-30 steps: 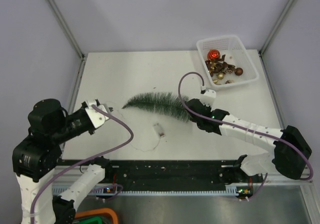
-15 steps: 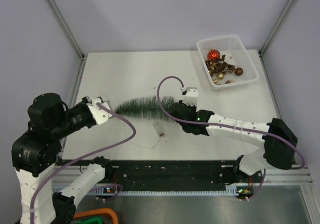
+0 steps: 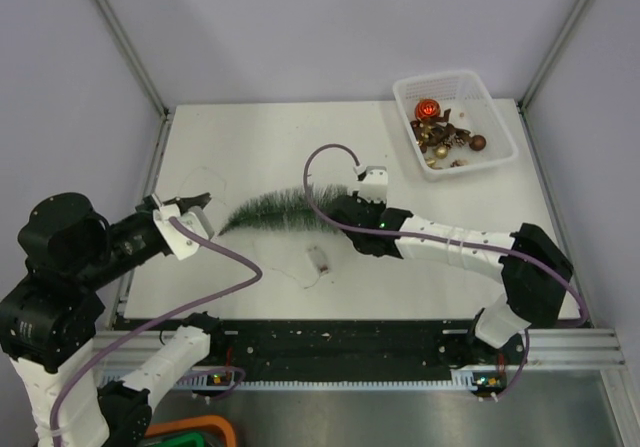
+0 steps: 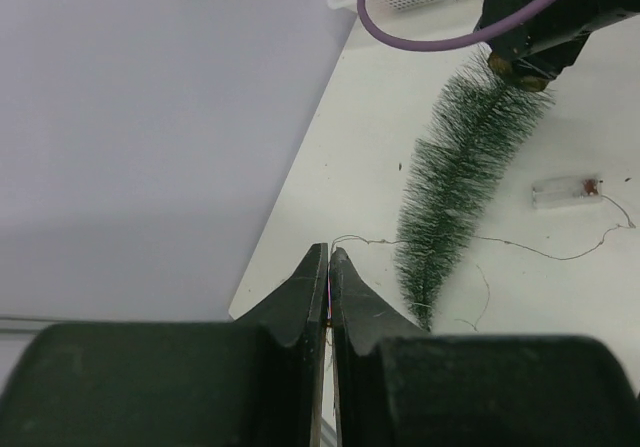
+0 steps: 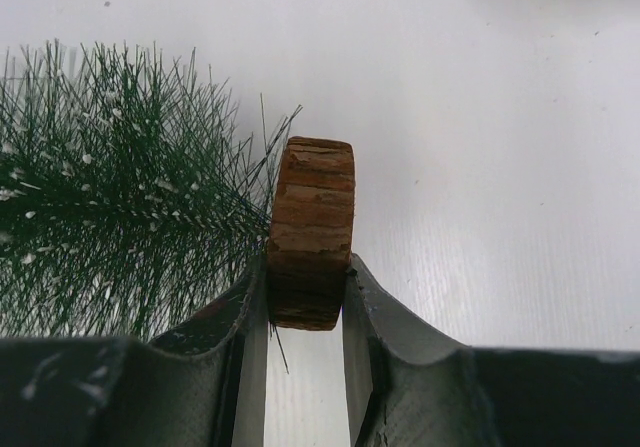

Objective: Decorate the small christmas tree

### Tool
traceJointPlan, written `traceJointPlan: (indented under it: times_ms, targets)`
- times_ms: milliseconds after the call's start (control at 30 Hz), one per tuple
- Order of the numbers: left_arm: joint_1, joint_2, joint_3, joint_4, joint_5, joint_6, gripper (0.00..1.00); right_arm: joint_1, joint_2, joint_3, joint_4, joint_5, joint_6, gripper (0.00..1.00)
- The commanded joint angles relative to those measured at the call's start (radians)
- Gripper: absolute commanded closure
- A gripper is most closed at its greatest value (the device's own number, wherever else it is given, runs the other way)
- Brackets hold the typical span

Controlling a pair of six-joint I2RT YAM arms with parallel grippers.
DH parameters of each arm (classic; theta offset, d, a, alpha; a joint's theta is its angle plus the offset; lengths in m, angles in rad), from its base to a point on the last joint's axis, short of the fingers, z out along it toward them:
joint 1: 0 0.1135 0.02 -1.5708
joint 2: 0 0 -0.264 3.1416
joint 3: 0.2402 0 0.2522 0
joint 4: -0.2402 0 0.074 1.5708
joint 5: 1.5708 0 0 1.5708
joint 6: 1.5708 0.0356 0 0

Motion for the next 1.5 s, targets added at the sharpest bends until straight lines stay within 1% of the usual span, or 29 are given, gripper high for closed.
traceJointPlan:
  times_ms: [0, 167, 367, 700, 900, 1133, 1300, 1467]
  targets:
    - [-0.002, 0.008, 0.025, 0.020, 0.038, -0.013, 0.92, -0.082, -0.075, 0.057, 0.013, 0.048, -0.027, 1.00]
    - [-0.002, -0.015, -0.004, 0.095, 0.031, -0.017, 0.92, -0.083, -0.077, 0.064, 0.045, 0.018, -0.069, 1.00]
    - [-0.002, -0.053, -0.059, 0.253, 0.017, -0.042, 0.93, -0.021, -0.040, 0.024, 0.050, 0.018, -0.058, 1.00]
    - [-0.002, -0.069, -0.085, 0.406, 0.005, -0.065, 0.93, 0.055, -0.011, 0.024, 0.053, 0.012, -0.072, 1.00]
    - [-0.002, -0.053, -0.099, 0.409, 0.011, -0.074, 0.92, 0.079, -0.032, 0.028, 0.053, 0.011, -0.067, 1.00]
    - [0.000, -0.038, -0.147, 0.411, 0.017, -0.057, 0.92, 0.128, -0.083, 0.021, 0.130, 0.009, -0.125, 1.00]
    - [-0.002, -0.015, -0.157, 0.446, 0.006, -0.044, 0.92, 0.174, -0.060, 0.016, 0.147, -0.015, -0.141, 1.00]
    - [-0.002, 0.028, -0.125, 0.457, 0.006, -0.039, 0.92, 0.230, -0.041, -0.012, 0.197, -0.046, -0.141, 1.00]
